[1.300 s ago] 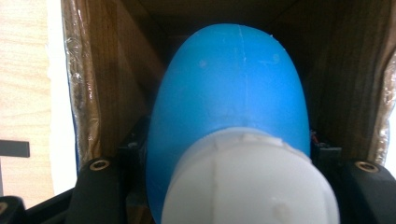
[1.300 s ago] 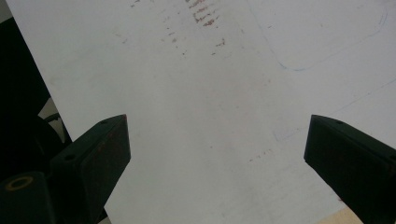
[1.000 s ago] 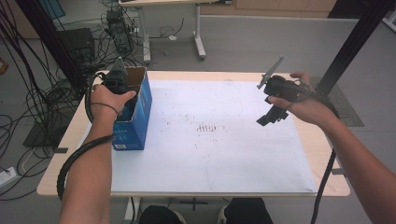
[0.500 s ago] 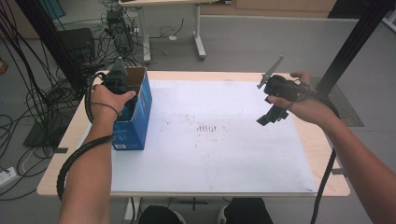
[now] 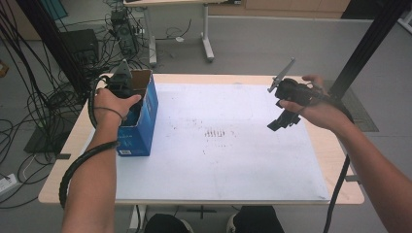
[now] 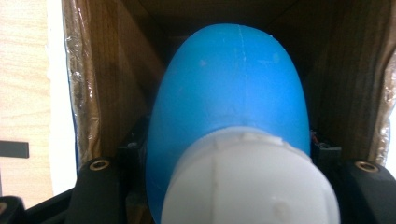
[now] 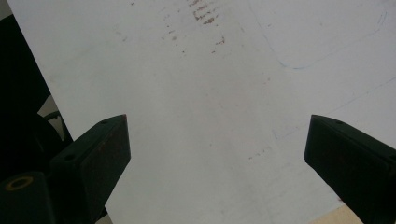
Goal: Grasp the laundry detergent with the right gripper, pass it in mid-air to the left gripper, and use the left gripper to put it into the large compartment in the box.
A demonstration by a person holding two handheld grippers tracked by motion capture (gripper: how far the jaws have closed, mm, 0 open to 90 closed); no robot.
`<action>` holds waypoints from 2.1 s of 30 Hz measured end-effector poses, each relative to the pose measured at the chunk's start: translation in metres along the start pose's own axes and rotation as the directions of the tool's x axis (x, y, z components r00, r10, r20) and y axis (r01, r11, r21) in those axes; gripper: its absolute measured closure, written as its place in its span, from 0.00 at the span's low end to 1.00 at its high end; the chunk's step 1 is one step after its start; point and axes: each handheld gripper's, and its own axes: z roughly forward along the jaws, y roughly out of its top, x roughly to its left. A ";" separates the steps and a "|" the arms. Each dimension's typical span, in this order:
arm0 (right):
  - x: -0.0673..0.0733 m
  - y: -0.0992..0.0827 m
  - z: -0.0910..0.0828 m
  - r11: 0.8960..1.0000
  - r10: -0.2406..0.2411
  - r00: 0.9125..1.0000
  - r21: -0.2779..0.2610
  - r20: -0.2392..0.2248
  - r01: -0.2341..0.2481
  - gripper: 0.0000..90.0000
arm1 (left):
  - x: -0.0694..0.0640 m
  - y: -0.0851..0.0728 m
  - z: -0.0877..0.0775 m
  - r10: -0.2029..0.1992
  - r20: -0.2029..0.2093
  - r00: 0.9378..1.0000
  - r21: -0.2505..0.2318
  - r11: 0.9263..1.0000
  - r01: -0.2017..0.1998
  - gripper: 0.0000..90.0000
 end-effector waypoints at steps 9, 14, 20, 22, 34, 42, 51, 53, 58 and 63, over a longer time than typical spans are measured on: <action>0.000 -0.001 -0.001 1.000 0.001 1.000 -0.004 0.001 -0.001 0.08 | -0.001 0.000 0.000 0.003 -0.003 1.000 -0.001 1.000 -0.003 0.41; 0.000 -0.003 -0.001 1.000 0.004 1.000 -0.006 -0.002 -0.004 0.08 | -0.001 0.000 0.000 0.002 -0.002 1.000 0.000 1.000 -0.002 0.41; 0.000 -0.004 -0.002 1.000 0.004 1.000 -0.009 -0.001 -0.004 0.08 | -0.001 0.000 -0.001 0.007 0.000 1.000 -0.001 1.000 -0.007 0.40; 0.000 -0.004 -0.002 1.000 0.003 1.000 -0.009 0.000 -0.003 0.08 | -0.002 0.000 -0.001 0.004 -0.001 1.000 -0.004 1.000 -0.004 0.40; 0.001 -0.003 -0.003 1.000 0.001 1.000 -0.019 0.000 -0.001 0.08 | -0.003 0.000 -0.015 0.013 -0.032 0.999 -0.030 0.999 -0.014 0.36; 0.002 -0.001 -0.004 1.000 -0.002 1.000 -0.027 -0.005 0.002 0.08 | -0.005 -0.003 -0.035 0.028 -0.055 0.998 -0.042 0.999 -0.030 0.33; 0.003 0.001 -0.006 1.000 0.000 1.000 -0.030 -0.007 0.000 0.08 | -0.008 -0.009 -0.062 0.046 -0.072 0.996 -0.062 0.997 -0.051 0.29; 0.003 0.001 -0.006 1.000 0.004 1.000 -0.028 -0.010 -0.004 0.08 | -0.010 -0.010 -0.069 0.054 -0.066 0.996 -0.072 0.996 -0.059 0.27; 0.002 0.002 -0.003 1.000 0.015 1.000 -0.025 -0.014 -0.016 0.08 | -0.024 -0.011 -0.082 0.102 -0.059 0.993 -0.093 0.990 -0.107 0.22; 0.001 0.006 0.001 1.000 0.017 1.000 -0.018 -0.019 -0.018 0.08 | -0.045 -0.014 -0.086 0.162 -0.043 0.986 -0.100 0.981 -0.166 0.18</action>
